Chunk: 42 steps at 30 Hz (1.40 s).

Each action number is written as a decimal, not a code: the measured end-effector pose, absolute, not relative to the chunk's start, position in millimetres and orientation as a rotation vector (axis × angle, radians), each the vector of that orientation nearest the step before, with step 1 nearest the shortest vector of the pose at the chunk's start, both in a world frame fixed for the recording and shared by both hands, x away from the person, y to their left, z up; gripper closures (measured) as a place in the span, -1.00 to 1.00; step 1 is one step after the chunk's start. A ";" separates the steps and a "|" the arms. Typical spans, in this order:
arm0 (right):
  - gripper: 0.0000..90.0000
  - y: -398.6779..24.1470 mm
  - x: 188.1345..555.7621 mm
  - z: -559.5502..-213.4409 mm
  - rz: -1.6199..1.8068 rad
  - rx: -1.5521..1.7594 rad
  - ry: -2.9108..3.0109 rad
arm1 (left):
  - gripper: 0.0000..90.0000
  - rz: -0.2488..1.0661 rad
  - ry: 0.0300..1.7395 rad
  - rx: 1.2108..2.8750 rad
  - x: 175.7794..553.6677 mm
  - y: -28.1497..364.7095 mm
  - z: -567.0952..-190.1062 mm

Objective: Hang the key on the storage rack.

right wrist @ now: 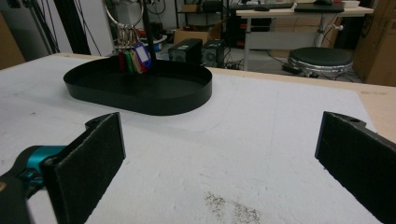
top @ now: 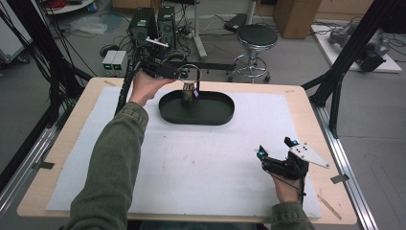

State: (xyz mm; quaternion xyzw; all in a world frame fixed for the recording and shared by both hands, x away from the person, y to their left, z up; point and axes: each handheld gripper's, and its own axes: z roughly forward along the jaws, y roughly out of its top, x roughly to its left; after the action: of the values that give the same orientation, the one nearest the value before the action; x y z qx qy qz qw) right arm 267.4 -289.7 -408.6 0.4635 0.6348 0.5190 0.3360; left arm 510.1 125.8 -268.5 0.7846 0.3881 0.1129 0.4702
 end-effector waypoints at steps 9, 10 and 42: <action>-0.99 -289.9 267.2 -408.5 1.354 1.201 1.650 | -0.96 0.311 0.959 1.909 499.0 131.6 -267.6; -0.99 -289.8 267.1 -408.5 1.356 1.206 1.653 | -0.96 0.313 0.960 1.906 497.6 133.0 -267.8; -0.99 -290.0 268.3 -409.4 1.349 1.213 1.664 | -0.96 0.453 0.923 1.851 421.2 194.5 -283.9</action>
State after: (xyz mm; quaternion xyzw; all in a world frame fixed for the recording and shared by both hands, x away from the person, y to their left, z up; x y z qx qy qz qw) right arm 268.3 -290.0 -409.4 0.4647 0.6371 0.5166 0.3335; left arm 421.2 194.5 -283.9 0.7619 0.3799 0.1866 0.4902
